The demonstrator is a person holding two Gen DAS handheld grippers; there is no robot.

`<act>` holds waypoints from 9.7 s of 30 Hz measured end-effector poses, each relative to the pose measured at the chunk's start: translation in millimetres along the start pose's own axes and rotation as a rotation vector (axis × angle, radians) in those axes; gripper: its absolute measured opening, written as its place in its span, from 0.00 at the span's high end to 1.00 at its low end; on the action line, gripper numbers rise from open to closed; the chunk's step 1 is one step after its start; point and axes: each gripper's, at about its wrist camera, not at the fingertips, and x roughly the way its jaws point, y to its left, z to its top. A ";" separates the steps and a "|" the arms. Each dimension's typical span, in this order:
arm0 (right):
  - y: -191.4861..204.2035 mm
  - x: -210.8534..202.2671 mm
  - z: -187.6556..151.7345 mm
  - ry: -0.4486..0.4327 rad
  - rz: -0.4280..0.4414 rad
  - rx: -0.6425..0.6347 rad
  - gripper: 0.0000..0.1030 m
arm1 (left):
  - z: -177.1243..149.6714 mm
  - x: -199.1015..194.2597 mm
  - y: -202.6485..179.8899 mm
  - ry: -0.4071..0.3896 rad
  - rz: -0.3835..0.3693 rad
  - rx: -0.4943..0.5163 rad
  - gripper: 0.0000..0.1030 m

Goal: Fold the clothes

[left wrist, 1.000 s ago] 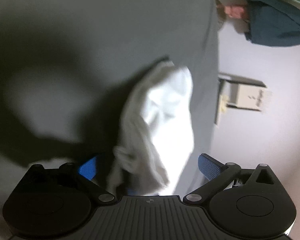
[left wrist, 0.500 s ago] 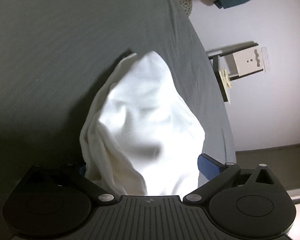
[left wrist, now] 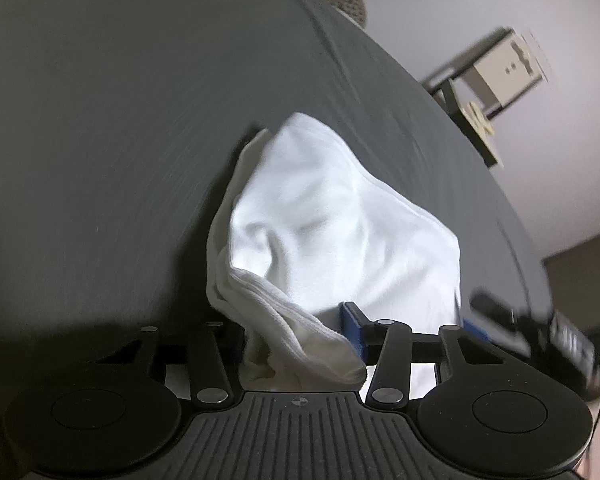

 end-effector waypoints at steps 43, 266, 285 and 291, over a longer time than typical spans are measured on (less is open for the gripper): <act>-21.5 -153.8 81.8 -0.078 -0.065 -0.096 0.76 | -28.8 9.1 -173.8 0.017 -0.139 0.467 0.72; -100.2 -205.4 -100.8 -0.575 -0.898 -0.091 0.00 | -122.0 96.8 -254.2 -0.226 -0.038 0.892 0.00; -96.9 -189.0 -116.0 -0.591 -0.964 -0.233 0.00 | -122.5 96.9 -253.3 -0.228 -0.040 0.893 0.00; -98.0 -190.8 -115.3 -0.594 -0.954 -0.223 0.00 | -121.7 96.7 -253.5 -0.226 -0.040 0.893 0.00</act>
